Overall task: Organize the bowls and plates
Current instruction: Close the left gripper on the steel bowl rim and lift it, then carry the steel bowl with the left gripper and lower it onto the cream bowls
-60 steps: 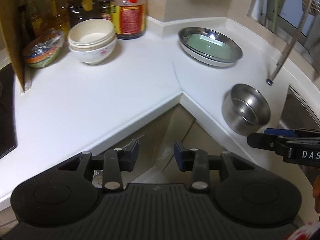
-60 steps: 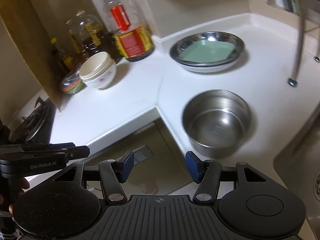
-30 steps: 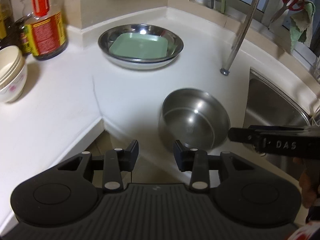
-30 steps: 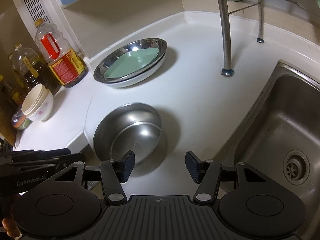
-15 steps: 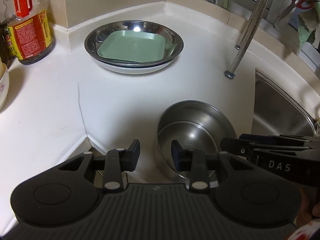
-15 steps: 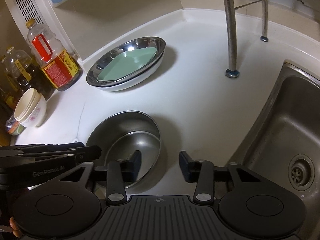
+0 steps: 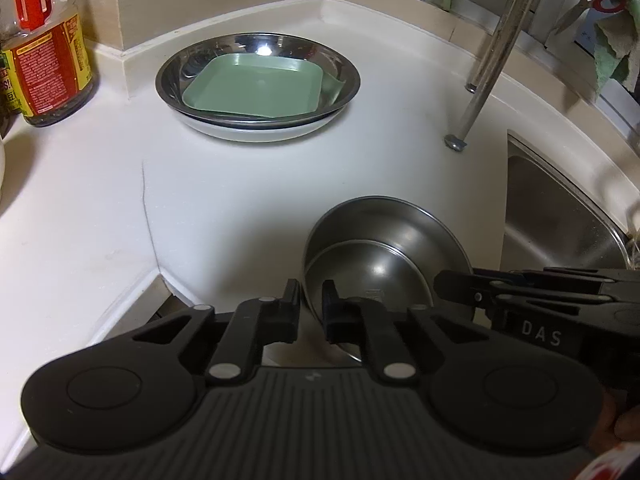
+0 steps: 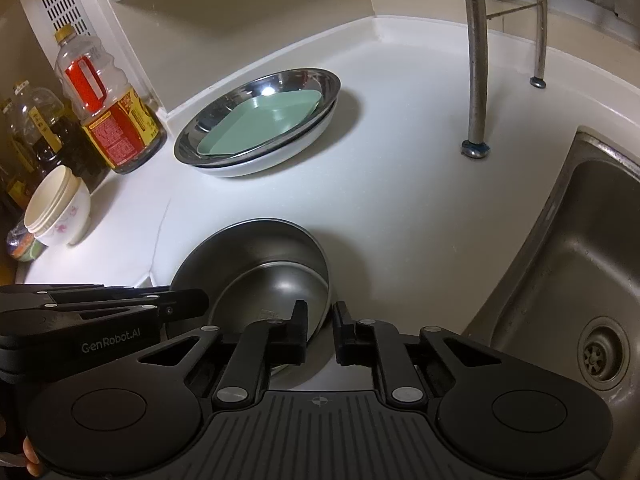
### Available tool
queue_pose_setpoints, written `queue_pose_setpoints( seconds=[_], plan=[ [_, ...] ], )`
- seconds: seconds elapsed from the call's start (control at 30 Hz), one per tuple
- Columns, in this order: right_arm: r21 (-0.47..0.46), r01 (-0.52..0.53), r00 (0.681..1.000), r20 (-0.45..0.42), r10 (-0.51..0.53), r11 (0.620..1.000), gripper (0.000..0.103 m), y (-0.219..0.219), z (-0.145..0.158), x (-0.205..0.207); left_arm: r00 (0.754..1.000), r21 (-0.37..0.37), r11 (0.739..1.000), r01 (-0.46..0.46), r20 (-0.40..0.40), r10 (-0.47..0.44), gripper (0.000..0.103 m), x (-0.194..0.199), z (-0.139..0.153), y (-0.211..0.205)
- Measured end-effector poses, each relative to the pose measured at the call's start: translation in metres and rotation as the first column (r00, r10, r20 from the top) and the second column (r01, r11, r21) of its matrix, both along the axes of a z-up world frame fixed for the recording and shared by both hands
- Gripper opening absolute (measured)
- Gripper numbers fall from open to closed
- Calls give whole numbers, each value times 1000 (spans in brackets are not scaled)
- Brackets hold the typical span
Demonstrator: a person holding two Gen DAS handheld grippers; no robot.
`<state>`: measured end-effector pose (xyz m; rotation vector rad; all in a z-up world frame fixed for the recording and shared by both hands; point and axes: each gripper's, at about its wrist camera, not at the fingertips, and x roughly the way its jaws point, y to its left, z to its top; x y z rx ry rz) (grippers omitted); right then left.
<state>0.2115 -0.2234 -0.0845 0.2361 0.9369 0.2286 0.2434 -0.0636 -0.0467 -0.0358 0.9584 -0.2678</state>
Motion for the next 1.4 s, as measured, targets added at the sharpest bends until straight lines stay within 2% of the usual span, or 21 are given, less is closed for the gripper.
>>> queue_pose_setpoints(
  seconds=[0.33,0.87,1.1,1.4],
  plan=[
    [-13,-8,1000,2,8,1000,12,3,2,0,1000,4,1000,-7,11,7,9,-5,0,1],
    [0,-77,996,41,77,997,10,11,20,2,995,-14,996,-86,54,87,9,-22,19,17],
    [6,-149,987,59,148,989,10,38,31,16,985,-14,988,-153,72,154,10,-25,31,47],
    [33,-260,962,93,256,965,10,112,43,50,958,-11,964,-265,112,265,10,-13,52,120]
  ],
)
